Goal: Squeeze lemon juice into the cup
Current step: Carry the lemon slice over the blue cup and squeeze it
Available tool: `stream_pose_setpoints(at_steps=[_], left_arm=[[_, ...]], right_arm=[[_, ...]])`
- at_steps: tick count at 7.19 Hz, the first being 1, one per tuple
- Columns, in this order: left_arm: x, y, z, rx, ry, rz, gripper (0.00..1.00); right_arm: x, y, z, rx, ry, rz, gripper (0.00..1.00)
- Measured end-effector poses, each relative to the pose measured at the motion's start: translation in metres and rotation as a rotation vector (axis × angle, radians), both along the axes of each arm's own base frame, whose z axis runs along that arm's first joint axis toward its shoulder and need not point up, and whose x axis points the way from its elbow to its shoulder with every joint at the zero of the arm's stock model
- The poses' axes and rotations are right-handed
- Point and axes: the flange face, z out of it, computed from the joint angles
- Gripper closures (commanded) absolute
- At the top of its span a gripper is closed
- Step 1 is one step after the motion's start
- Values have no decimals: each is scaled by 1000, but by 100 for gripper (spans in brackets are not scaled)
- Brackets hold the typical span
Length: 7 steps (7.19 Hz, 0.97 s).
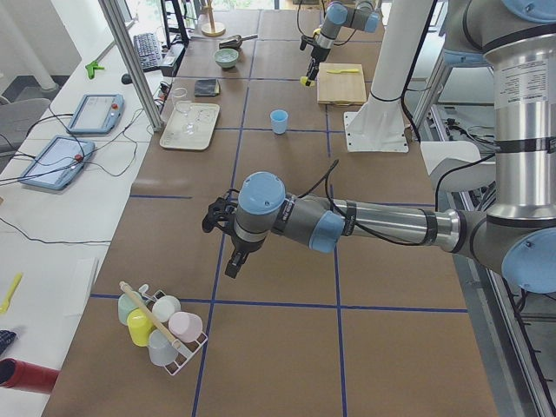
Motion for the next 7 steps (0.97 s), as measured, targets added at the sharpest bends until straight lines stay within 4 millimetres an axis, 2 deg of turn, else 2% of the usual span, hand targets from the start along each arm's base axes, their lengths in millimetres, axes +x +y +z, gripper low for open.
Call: stream_pose_setpoints(at_steps=[2, 3, 5, 6, 7], left_arm=[[0, 0, 1, -3, 0, -1, 0], [0, 0, 2, -4, 0, -1, 0], [0, 0, 3, -7, 1, -1, 0], [0, 0, 3, -8, 1, -1, 0], [0, 0, 3, -8, 1, -2, 0]], right_arm=[[-26, -44, -63, -43, 28, 20, 53], [-43, -66, -85, -48, 36, 33, 53], [-85, -100, -121, -57, 52, 50, 53], [-98, -108, -130, -59, 53, 52, 47], [-103, -112, -134, -62, 53, 50, 0]])
